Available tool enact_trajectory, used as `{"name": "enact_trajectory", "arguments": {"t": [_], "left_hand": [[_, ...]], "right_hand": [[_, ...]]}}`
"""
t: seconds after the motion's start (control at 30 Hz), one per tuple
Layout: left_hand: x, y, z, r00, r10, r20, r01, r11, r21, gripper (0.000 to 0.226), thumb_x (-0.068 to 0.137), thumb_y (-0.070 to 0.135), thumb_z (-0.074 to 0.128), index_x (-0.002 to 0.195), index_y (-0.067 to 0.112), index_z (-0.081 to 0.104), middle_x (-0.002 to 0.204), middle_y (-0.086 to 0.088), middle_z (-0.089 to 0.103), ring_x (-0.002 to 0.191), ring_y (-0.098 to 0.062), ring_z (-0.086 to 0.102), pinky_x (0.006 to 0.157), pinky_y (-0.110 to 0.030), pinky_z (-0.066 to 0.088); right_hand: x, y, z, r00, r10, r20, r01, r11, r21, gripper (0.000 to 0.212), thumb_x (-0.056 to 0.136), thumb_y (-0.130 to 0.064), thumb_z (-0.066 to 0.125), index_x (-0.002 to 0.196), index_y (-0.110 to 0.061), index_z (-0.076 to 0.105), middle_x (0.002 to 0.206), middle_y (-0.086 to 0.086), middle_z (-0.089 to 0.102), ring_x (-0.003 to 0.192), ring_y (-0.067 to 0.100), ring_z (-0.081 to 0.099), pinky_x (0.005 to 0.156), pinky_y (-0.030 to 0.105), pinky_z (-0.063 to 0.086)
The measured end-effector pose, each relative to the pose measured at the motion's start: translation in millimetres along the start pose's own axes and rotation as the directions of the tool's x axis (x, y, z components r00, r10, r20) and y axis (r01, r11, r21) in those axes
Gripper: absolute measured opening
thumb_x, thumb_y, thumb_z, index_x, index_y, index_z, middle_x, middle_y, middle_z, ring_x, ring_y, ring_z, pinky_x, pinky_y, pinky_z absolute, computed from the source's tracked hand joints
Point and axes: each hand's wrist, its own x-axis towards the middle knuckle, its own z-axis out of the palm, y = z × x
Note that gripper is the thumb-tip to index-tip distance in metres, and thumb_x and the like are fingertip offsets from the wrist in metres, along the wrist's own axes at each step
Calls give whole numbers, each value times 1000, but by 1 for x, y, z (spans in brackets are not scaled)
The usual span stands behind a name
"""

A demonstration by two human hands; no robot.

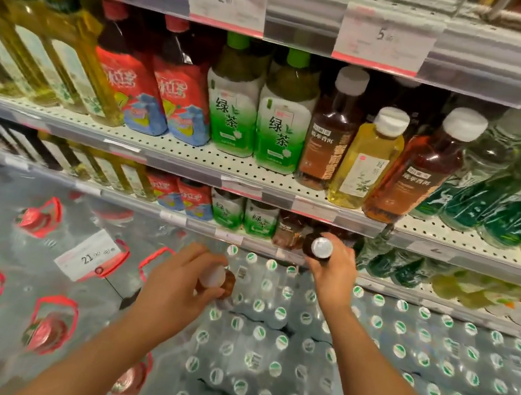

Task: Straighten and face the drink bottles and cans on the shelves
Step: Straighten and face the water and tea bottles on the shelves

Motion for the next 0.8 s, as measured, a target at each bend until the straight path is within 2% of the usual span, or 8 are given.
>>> {"name": "enact_trajectory", "arguments": {"t": [0.1, 0.2, 0.3, 0.47, 0.57, 0.7, 0.77, 0.8], "left_hand": [[-1, -2, -2, 1000, -3, 16, 3, 1000, 0, 43, 78, 30, 87, 116, 29, 66, 107, 22, 53, 86, -4, 53, 69, -25, 48], [0, 0, -1, 999, 8, 36, -8, 1000, 12, 43, 78, 32, 87, 116, 31, 66, 104, 27, 48, 85, -4, 53, 70, -26, 48], [1, 3, -1, 999, 13, 35, -13, 1000, 6, 44, 77, 33, 87, 116, 30, 66, 104, 27, 49, 84, -4, 53, 73, -29, 51], [4, 4, 0, 999, 25, 37, -25, 1000, 0, 43, 78, 33, 86, 116, 32, 66, 107, 25, 53, 87, -2, 54, 73, -32, 53], [7, 4, 2, 999, 19, 44, -20, 1000, 4, 43, 79, 33, 86, 117, 33, 66, 108, 23, 55, 88, -1, 53, 73, -32, 53], [8, 6, 5, 999, 12, 51, -12, 1000, 1, 44, 77, 31, 88, 115, 31, 66, 106, 23, 55, 84, 1, 48, 70, -28, 51], [9, 5, 6, 998, 9, 60, -8, 1000, -9, 44, 77, 29, 88, 115, 30, 67, 106, 22, 55, 85, -1, 51, 71, -27, 50], [10, 4, 6, 998, 6, 62, -5, 1000, -12, 44, 77, 29, 88, 115, 30, 67, 107, 23, 55, 85, -1, 51, 71, -24, 49]], "right_hand": [[7, -8, 4, 999, 50, -19, -49, 999, 8, 57, 76, -13, 88, 126, -10, 62, 126, 8, 55, 108, 27, 57, 91, 30, 46], [19, -11, 3, 998, 59, 15, -58, 997, -43, 59, 75, -22, 89, 126, -7, 63, 125, 12, 57, 111, 32, 58, 92, 41, 51], [25, -10, 1, 996, 77, 43, -75, 996, -55, 59, 76, -25, 89, 125, -5, 64, 126, 14, 58, 115, 34, 58, 94, 43, 51], [23, -4, 3, 999, 25, 36, -23, 999, -39, 55, 75, -22, 89, 122, -4, 66, 123, 14, 60, 112, 35, 60, 93, 44, 53], [21, -2, 4, 997, 24, 68, -19, 996, -82, 56, 76, -23, 89, 123, -7, 65, 122, 12, 60, 110, 35, 60, 87, 44, 54], [23, -10, 4, 994, 79, 69, -56, 956, -288, 58, 83, -50, 77, 126, -14, 62, 122, 12, 56, 113, 34, 55, 73, 42, 56], [23, -14, 5, 991, 130, 28, -115, 943, -312, 60, 88, -61, 65, 124, -13, 62, 121, 16, 52, 101, 36, 59, 67, 40, 55], [23, -15, 5, 988, 153, 11, -143, 946, -289, 60, 90, -60, 64, 123, -10, 60, 122, 17, 50, 94, 38, 61, 66, 40, 54]]}}
